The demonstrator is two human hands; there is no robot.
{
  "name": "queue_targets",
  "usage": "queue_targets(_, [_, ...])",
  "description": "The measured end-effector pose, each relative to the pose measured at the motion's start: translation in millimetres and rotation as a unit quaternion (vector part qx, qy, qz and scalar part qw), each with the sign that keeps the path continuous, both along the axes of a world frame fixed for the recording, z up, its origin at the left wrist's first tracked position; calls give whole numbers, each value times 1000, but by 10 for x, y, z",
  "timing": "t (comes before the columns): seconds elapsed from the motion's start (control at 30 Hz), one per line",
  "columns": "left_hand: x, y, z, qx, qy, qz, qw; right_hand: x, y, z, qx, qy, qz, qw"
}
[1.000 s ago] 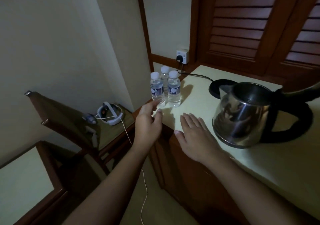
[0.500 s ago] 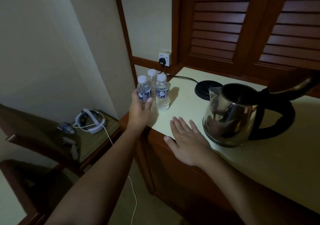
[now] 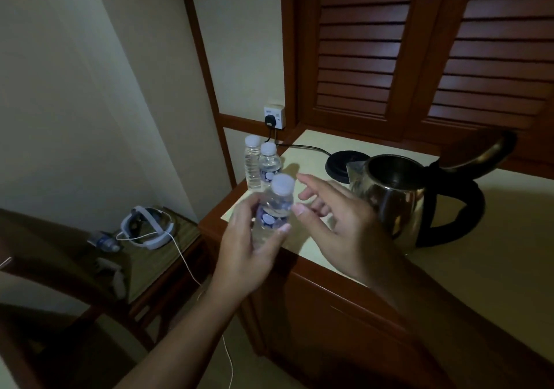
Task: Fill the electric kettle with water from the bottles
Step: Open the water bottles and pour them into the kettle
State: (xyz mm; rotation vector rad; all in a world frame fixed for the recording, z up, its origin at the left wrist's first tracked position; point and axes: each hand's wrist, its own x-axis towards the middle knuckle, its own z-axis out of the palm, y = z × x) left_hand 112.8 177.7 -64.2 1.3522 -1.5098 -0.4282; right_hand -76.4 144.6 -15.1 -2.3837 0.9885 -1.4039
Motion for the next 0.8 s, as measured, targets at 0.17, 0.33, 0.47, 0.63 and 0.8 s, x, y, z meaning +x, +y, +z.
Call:
queue_targets(0.17, [-230, 166, 99, 2, 14, -62, 998, -155, 38, 338, 60, 29, -28, 997])
queue_targets(0.33, [-396, 217, 171, 13, 32, -131, 991, -358, 37, 484, 75, 80, -25, 994])
queue_targets(0.47, [-501, 197, 186, 67, 69, -192, 977, -524, 67, 640, 67, 158, -7, 985])
queue_targets(0.63, [-531, 162, 215, 123, 95, -289, 945, -771, 120, 812, 111, 236, 55, 964])
queue_targets(0.8, [-604, 129, 241, 148, 96, -340, 924, -969, 187, 828, 86, 264, 79, 957])
